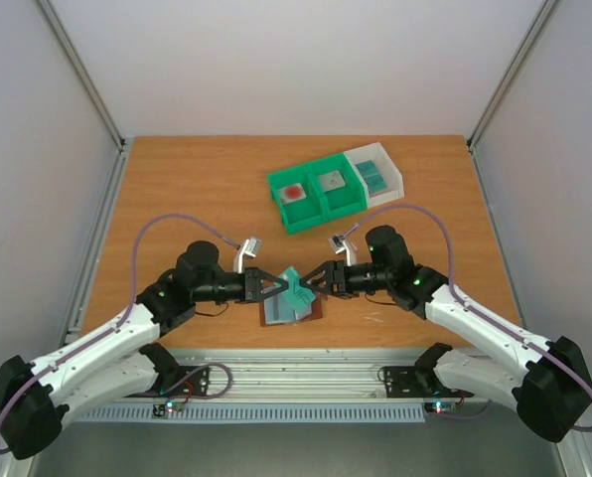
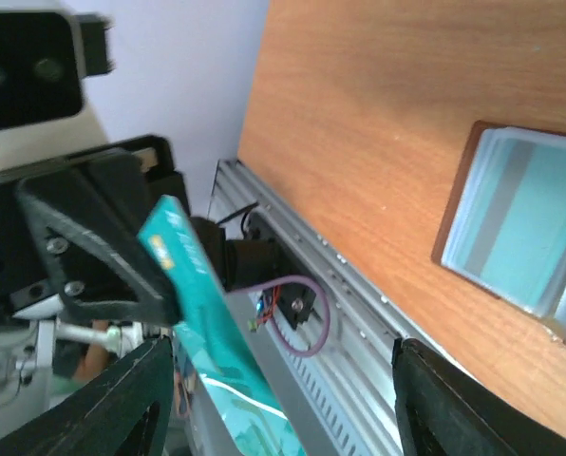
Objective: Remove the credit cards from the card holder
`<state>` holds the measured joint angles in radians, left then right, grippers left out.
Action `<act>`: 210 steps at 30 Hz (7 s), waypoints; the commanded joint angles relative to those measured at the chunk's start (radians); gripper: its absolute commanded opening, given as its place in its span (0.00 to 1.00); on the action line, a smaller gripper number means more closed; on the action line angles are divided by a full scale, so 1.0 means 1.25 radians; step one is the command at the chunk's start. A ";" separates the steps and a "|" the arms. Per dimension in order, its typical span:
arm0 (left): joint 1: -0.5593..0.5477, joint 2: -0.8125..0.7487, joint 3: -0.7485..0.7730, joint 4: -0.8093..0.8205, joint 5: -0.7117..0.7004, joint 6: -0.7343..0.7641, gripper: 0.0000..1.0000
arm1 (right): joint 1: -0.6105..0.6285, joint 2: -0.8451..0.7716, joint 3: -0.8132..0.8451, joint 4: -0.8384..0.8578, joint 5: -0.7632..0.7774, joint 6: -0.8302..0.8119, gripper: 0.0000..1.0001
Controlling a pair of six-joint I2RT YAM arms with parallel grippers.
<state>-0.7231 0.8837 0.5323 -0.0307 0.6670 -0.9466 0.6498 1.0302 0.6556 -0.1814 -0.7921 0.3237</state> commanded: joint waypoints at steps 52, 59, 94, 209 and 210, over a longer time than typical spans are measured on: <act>0.001 -0.168 -0.002 -0.036 0.101 0.097 0.01 | 0.079 -0.049 0.136 -0.155 -0.123 -0.188 0.08; 0.001 -0.191 -0.009 -0.033 0.004 0.084 0.00 | 0.079 -0.079 0.103 -0.063 0.001 -0.049 0.45; 0.001 -0.125 -0.063 0.249 -0.417 -0.102 0.00 | 0.082 0.150 -0.133 0.813 0.286 0.509 0.30; 0.031 0.193 0.204 -0.233 -0.381 0.267 0.99 | -0.501 1.037 0.921 -0.072 0.365 -0.143 0.13; 0.032 0.197 0.205 -0.232 -0.378 0.267 0.99 | -0.502 1.038 0.926 -0.080 0.370 -0.146 0.14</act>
<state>-0.6933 1.1099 0.7856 -0.3862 0.1780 -0.6197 0.0273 2.3051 1.7607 -0.2268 -0.3527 0.1627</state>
